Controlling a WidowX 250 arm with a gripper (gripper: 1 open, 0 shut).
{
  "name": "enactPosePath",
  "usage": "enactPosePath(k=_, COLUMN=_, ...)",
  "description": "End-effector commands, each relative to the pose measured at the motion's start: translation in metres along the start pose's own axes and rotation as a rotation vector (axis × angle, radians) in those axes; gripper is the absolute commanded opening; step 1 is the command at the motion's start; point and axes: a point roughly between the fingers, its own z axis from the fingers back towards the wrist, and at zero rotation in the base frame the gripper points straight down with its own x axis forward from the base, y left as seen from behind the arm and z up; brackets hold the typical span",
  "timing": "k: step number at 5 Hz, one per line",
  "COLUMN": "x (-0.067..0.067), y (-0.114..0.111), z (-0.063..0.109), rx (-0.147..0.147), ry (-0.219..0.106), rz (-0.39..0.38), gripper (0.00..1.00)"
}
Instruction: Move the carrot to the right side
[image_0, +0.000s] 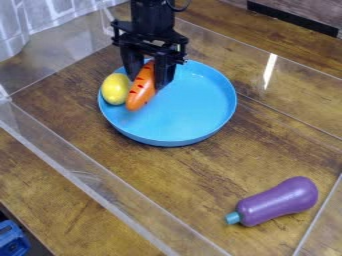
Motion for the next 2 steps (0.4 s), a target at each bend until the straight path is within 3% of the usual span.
enactPosePath(k=1, x=0.0114, y=-0.0077, z=0.0435, rx=0.018, ry=-0.125, rz=-0.037, gripper=0.00)
enactPosePath(k=2, x=0.0107, y=-0.0107, z=0.0451, rx=0.021, ry=-0.120, rz=-0.047, gripper=0.00)
